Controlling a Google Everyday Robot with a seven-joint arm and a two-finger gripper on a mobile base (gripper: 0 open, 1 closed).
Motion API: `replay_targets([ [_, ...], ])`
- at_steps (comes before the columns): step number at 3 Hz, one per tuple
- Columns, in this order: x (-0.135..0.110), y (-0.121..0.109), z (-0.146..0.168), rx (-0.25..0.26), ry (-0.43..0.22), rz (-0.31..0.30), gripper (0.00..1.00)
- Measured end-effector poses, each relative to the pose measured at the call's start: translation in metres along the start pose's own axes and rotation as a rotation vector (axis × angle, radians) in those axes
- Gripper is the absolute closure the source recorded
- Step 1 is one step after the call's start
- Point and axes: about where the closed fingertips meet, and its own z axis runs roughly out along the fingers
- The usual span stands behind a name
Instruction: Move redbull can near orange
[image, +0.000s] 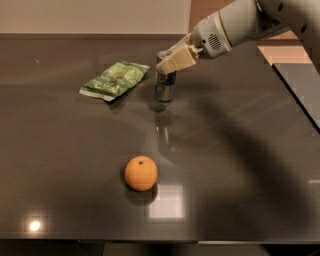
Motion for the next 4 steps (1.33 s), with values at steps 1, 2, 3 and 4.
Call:
replay_targets([
  [1,0.012,0.028,-0.033,0.011,0.018,-0.038,1.0],
  [2,0.029,0.063,-0.055,0.008,0.045,-0.083,1.0],
  [3,0.043,0.091,-0.064,-0.016,0.057,-0.102,1.0],
  [4,0.051,0.113,-0.066,-0.05,0.05,-0.107,1.0],
])
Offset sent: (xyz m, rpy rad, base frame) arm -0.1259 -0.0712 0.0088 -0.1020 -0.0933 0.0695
